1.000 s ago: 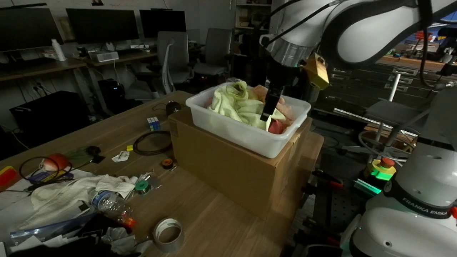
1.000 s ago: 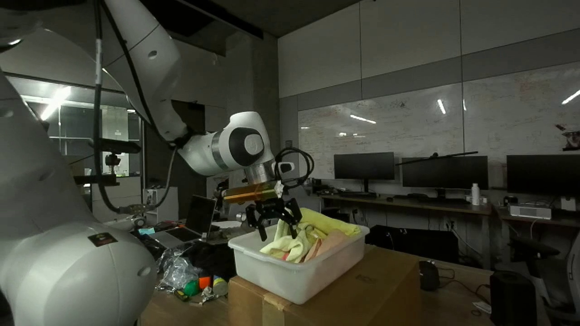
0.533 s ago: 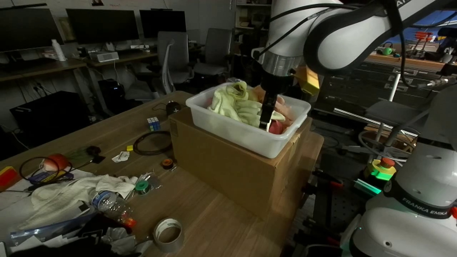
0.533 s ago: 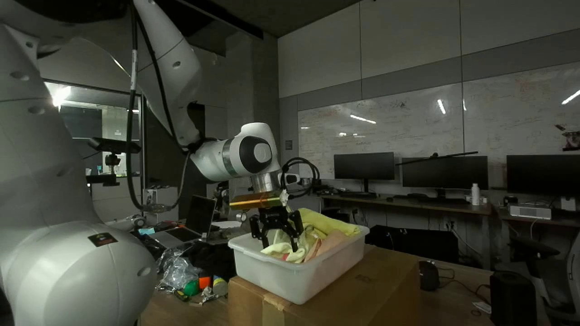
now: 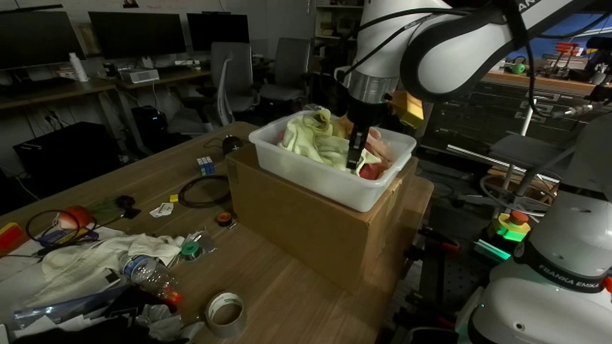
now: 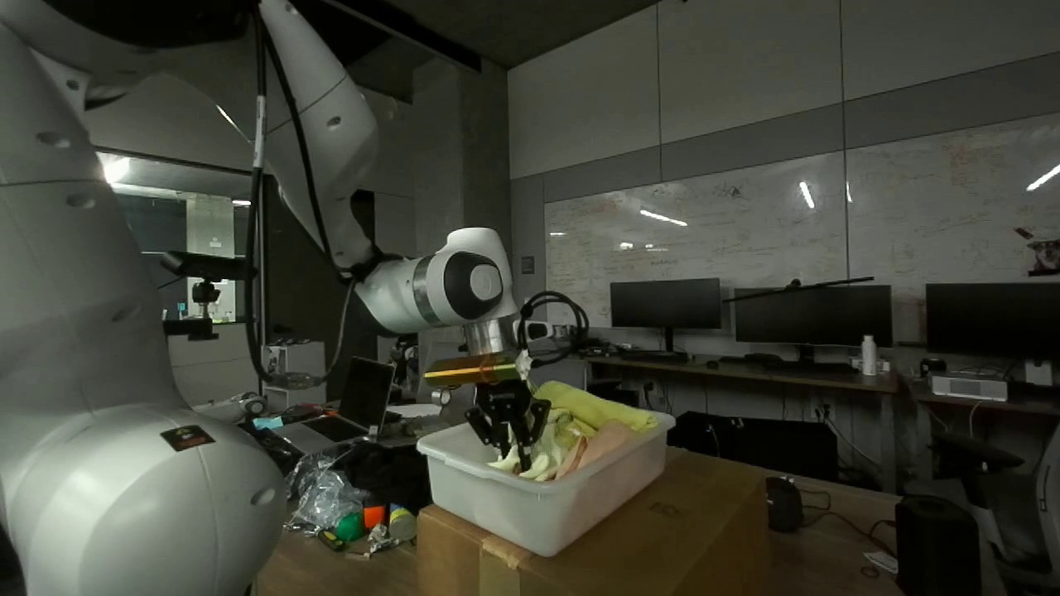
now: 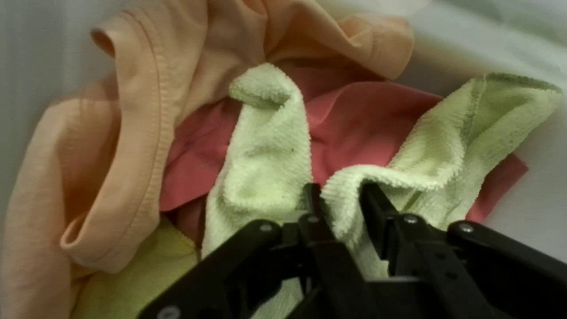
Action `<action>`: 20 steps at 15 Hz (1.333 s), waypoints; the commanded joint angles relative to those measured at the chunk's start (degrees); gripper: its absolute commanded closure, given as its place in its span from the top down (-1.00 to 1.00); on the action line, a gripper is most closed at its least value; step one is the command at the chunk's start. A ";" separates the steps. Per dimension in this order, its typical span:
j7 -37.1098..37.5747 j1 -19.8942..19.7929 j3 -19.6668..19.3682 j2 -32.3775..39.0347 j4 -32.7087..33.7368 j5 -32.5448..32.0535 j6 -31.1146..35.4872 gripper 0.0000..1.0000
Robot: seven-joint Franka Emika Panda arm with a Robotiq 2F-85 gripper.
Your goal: Remove the towels from the white bowl
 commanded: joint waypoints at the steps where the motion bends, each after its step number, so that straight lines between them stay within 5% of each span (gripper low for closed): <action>1: 0.68 -0.21 -0.92 0.31 1.21 0.31 -0.28 -0.90; 11: 12.57 -3.01 -0.31 -10.33 -0.41 1.07 1.52 -0.90; 20: 23.43 -8.34 5.15 -26.72 2.14 -0.77 -0.36 -0.90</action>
